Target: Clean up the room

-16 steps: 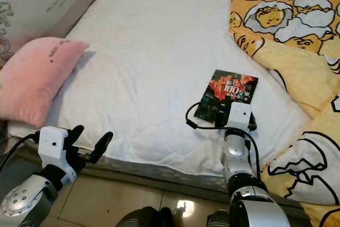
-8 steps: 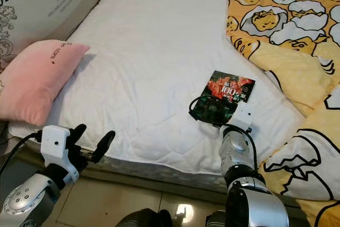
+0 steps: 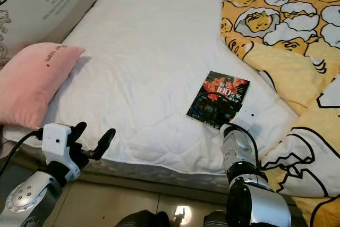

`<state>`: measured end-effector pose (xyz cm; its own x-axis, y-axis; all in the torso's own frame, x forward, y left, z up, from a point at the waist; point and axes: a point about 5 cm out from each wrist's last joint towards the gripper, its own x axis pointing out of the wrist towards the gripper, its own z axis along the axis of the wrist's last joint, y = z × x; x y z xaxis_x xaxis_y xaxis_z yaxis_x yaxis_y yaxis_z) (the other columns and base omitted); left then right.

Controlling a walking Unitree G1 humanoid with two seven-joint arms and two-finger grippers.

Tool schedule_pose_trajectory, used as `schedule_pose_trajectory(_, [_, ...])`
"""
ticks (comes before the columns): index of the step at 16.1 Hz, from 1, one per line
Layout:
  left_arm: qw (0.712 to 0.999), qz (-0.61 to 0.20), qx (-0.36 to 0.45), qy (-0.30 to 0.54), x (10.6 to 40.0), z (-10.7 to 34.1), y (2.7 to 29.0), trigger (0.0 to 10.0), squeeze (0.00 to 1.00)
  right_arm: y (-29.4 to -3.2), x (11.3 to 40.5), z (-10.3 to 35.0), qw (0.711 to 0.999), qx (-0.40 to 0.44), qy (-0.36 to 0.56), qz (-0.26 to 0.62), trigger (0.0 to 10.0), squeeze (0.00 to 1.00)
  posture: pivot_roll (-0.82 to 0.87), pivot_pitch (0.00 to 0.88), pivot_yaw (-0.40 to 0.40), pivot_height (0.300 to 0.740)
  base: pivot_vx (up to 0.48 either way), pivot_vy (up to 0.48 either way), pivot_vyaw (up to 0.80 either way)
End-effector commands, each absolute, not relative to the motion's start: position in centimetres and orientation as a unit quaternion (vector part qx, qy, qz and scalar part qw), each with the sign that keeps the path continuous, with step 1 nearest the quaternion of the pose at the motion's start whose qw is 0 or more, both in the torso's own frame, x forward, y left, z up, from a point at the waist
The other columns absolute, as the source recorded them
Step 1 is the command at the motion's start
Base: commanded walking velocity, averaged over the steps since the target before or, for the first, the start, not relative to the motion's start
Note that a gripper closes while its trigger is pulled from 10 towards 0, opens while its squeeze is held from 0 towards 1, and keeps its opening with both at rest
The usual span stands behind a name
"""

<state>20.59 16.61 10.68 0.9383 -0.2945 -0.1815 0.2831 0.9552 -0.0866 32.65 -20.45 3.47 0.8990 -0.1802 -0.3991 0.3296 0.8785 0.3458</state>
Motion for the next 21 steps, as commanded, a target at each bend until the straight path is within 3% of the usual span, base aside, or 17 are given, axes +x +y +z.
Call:
schedule_pose_trajectory(1, [0.985,-0.136,-0.022,0.105,20.6,10.2,16.9,10.0,0.00,-18.3,31.2,1.1,0.936,0.225,0.247,-0.108,0.0,0.07,0.05,0.088,0.216,0.740,0.000,0.000,0.00])
schedule_pose_trajectory(5, [0.986,-0.139,-0.027,0.091,21.9,10.1,16.2,10.0,0.00,-16.9,32.8,3.5,0.975,0.133,0.173,-0.047,0.0,0.07,0.03,0.043,0.194,0.740,0.000,0.000,0.00])
schedule_pose_trajectory(10, [0.989,-0.118,-0.028,0.080,24.5,9.4,15.8,10.0,0.00,-15.1,34.4,7.1,0.995,0.061,0.077,0.013,0.0,0.05,-0.04,0.000,0.159,0.740,0.000,0.000,0.00])
schedule_pose_trajectory(17, [0.991,-0.114,-0.041,0.052,27.5,9.6,14.6,10.0,0.00,-18.0,34.6,8.6,0.998,0.039,0.052,-0.007,0.0,0.06,-0.09,0.000,0.150,0.740,0.000,0.000,0.00])
schedule_pose_trajectory(19, [0.992,-0.112,-0.022,0.058,27.7,9.1,14.8,10.0,0.00,-18.1,34.1,7.7,0.997,-0.021,0.074,-0.007,0.0,0.00,-0.10,0.000,0.158,0.740,0.000,0.000,0.00])
schedule_pose_trajectory(20, [0.991,-0.120,-0.005,0.056,27.8,9.2,14.7,10.0,0.00,-17.8,33.8,7.6,0.997,-0.049,0.062,-0.009,10.0,0.00,-0.09,0.000,0.162,0.740,0.000,0.000,0.00])
schedule_pose_trajectory(21, [0.991,-0.122,0.009,0.052,28.0,9.3,14.8,10.0,0.00,-17.9,33.5,7.8,0.995,-0.088,0.040,-0.019,10.0,0.46,-0.09,0.000,0.162,0.740,0.000,0.000,0.00])
